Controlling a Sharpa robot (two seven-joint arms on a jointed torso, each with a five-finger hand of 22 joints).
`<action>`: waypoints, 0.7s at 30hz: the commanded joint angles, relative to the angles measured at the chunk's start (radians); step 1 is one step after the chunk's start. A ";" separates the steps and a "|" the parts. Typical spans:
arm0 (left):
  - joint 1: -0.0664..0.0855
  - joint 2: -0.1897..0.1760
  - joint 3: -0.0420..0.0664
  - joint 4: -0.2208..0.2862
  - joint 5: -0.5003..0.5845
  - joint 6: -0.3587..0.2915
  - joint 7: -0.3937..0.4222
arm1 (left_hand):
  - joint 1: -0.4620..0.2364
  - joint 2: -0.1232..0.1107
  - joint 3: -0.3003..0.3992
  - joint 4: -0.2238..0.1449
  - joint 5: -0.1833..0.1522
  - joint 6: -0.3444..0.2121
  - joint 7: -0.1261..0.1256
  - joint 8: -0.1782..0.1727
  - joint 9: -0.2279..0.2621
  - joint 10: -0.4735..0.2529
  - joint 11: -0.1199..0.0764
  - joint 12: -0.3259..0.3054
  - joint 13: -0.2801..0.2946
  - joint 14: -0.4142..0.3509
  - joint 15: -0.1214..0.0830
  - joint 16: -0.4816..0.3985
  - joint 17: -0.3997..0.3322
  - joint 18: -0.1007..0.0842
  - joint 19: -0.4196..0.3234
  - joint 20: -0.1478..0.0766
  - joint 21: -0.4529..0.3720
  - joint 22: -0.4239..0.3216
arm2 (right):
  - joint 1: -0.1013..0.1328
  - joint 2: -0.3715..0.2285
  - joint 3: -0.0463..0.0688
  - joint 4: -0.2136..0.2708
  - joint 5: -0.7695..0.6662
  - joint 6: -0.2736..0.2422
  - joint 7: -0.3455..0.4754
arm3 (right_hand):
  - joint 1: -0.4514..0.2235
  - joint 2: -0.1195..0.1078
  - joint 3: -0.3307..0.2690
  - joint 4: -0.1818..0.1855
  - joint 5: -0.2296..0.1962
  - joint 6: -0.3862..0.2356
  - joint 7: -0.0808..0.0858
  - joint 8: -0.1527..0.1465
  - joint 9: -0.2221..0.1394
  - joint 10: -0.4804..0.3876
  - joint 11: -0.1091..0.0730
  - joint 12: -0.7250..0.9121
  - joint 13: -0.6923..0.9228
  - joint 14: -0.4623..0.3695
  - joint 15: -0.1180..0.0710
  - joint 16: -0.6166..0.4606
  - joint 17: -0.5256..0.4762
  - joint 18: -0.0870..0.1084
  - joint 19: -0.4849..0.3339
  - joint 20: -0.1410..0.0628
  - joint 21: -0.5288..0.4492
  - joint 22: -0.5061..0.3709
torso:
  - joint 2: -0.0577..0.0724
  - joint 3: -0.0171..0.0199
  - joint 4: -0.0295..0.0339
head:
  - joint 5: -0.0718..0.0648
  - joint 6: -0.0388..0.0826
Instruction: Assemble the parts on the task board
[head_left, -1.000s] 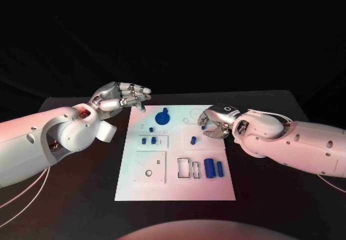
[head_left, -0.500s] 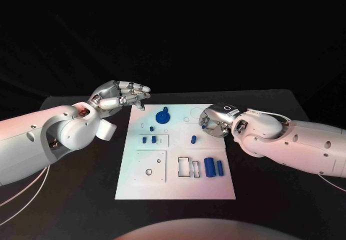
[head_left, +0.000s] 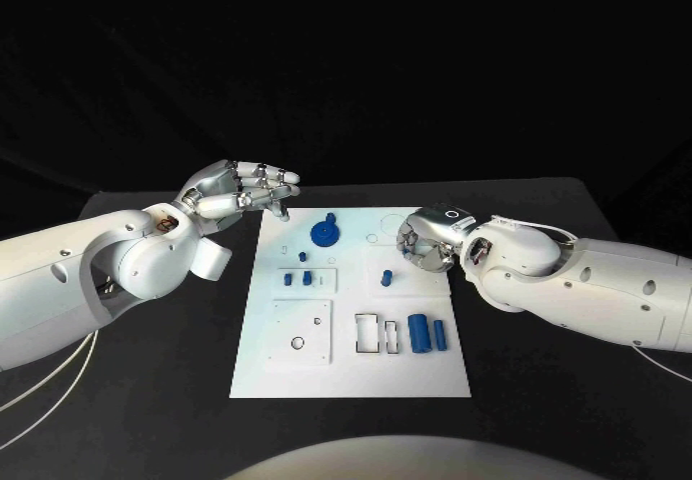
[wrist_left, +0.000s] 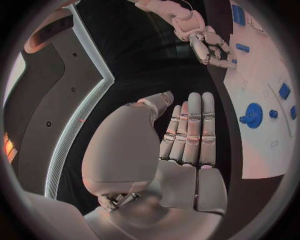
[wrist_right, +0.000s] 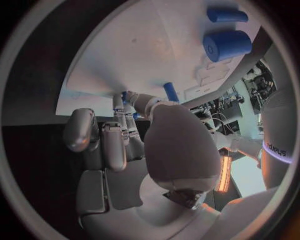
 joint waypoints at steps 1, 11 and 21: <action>0.000 0.000 0.001 0.002 -0.013 0.019 -0.005 | -0.009 -0.001 -0.008 -0.001 -0.004 -0.014 0.004 0.001 -0.001 -0.016 0.001 0.007 0.001 -0.014 0.003 -0.007 0.002 0.012 0.004 0.001 -0.014 -0.007 | -0.012 0.006 -0.005 0.002 -0.032 0.031 -0.021 | 0.005 0.008 0.001 -0.005 0.003 0.005 -0.002 0.005 0.003 0.012 -0.001 0.003 0.007 0.054 -0.005 0.004 -0.001 -0.013 0.000 -0.008 0.005 0.001 | 0.000 -0.0001 0.0003 | 0.000 -0.001; 0.000 -0.001 0.001 0.002 -0.024 0.029 -0.016 | -0.012 0.000 -0.012 -0.004 -0.004 -0.029 0.010 0.000 -0.002 -0.035 0.008 0.014 0.002 -0.033 0.010 -0.008 0.003 0.011 -0.002 0.007 -0.032 -0.019 | -0.019 0.003 -0.005 0.014 -0.063 0.002 -0.041 | -0.002 0.001 0.003 -0.011 0.020 0.009 -0.003 0.013 0.012 0.016 -0.002 0.001 0.011 0.053 -0.006 0.005 -0.004 -0.014 0.000 -0.009 0.009 0.007 | -0.001 -0.0012 0.0006 | 0.000 -0.003; 0.000 -0.003 0.001 0.000 -0.032 0.032 -0.018 | -0.012 0.000 -0.013 -0.005 -0.004 -0.030 0.010 0.000 -0.002 -0.037 0.008 0.014 0.002 -0.034 0.010 -0.008 0.003 0.012 -0.002 0.007 -0.033 -0.019 | -0.019 -0.015 -0.004 0.041 -0.071 -0.092 -0.042 | 0.000 0.015 0.025 -0.020 0.042 0.009 -0.006 0.024 0.025 0.028 -0.006 0.000 0.017 0.054 -0.009 0.010 -0.002 -0.016 0.005 -0.013 0.021 0.021 | -0.001 -0.0008 0.0003 | 0.001 0.000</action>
